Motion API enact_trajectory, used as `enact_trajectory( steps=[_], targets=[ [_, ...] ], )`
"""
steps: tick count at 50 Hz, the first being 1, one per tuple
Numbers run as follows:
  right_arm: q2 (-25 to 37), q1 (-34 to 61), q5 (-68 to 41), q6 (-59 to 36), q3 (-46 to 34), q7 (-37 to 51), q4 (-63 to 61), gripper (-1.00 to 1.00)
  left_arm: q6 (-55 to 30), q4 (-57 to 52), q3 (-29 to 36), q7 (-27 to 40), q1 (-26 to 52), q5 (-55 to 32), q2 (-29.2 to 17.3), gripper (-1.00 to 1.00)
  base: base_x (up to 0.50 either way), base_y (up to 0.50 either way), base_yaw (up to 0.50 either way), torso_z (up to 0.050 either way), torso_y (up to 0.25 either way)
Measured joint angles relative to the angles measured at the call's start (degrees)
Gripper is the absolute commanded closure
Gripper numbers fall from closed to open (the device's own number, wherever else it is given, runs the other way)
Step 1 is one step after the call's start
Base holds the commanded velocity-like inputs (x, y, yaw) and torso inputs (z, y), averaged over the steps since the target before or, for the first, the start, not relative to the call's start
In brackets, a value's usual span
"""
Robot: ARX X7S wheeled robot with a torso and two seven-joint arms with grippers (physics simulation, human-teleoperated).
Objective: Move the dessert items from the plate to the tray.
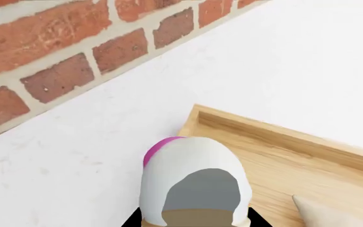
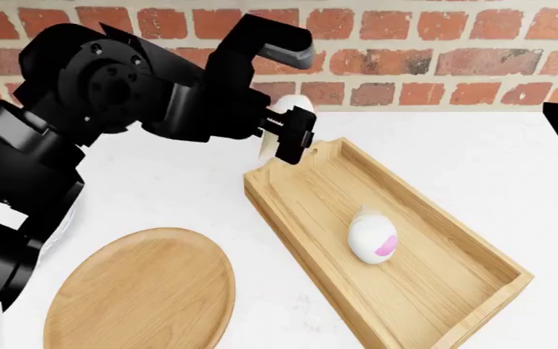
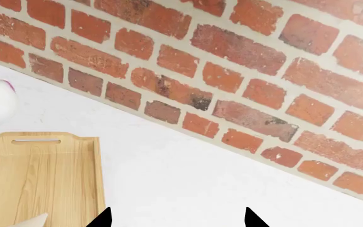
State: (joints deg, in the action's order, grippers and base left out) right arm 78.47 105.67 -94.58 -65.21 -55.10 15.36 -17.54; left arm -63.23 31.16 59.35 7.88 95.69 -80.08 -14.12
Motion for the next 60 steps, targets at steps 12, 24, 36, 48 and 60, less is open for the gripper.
enact_trajectory(
  steps=[12,24,36,48,60],
  targets=[
    [0.5,-0.9,0.3,1.0,0.1,-0.4,-0.2,-1.00,0.7,1.2,2.2,-3.4,-1.1,1.7,2.3,1.00,0.00,0.00,0.00,0.000,0.000],
    [1.2,-2.3,0.6,2.4,-0.1,-0.8,-0.6,-1.00,2.7,3.3,4.1,-6.4,-2.8,3.7,4.3,1.00,0.00,0.00,0.00,0.000,0.001],
    [1.6,-3.2,0.5,3.2,-0.2,-0.8,-1.0,-1.00,4.1,5.7,5.8,-8.8,-3.8,5.4,6.4,1.00,0.00,0.00,0.00,0.000,0.000],
    [1.8,-3.9,0.7,3.8,-0.1,-1.0,-1.1,-1.00,5.6,7.8,7.1,-10.6,-4.6,6.6,8.3,1.00,0.00,0.00,0.00,0.000,0.000],
    [2.1,-4.4,0.8,4.2,0.0,-1.2,-1.3,-1.00,6.6,9.1,7.8,-11.7,-4.9,7.3,9.7,1.00,0.00,0.00,0.00,0.000,0.001]
  ],
)
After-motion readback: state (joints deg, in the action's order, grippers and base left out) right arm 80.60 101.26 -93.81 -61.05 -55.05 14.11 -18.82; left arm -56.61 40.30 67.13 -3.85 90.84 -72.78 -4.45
